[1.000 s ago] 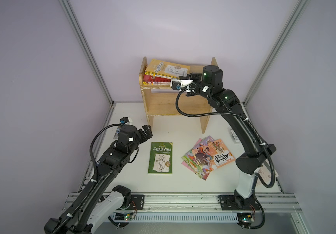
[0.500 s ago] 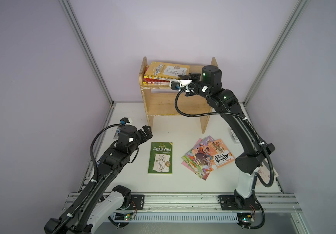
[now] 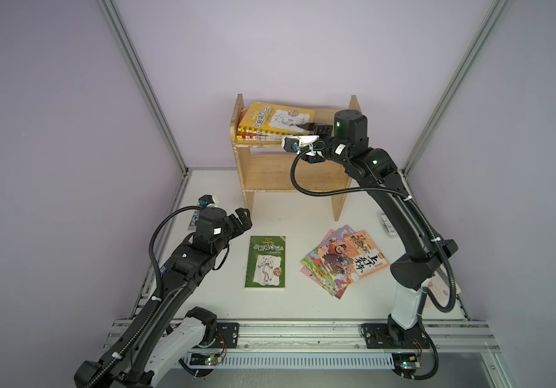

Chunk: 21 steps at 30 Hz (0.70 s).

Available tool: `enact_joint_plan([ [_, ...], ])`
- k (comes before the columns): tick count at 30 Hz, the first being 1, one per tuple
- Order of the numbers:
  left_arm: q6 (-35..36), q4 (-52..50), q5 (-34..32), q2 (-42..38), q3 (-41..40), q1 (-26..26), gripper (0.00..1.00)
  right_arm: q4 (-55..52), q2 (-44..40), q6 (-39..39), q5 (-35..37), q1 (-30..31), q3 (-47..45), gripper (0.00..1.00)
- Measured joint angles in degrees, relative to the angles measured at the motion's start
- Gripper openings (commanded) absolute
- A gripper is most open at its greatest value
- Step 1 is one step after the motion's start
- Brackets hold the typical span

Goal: Stacking books/files
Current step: Place the book on the bookshelf.

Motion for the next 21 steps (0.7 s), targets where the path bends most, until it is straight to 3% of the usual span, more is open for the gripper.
enact_joint_plan([
  [10, 0.0, 0.3, 1.1, 0.0, -0.4, 0.1, 1.0, -6.0, -3.3, 10.1, -3.3, 0.0, 0.1, 0.69],
  [21, 0.0, 0.8, 1.5, -0.4, -1.0, 0.2, 1.0, -6.3, -3.8, 35.4, -3.1, 0.0, 0.3, 0.71],
])
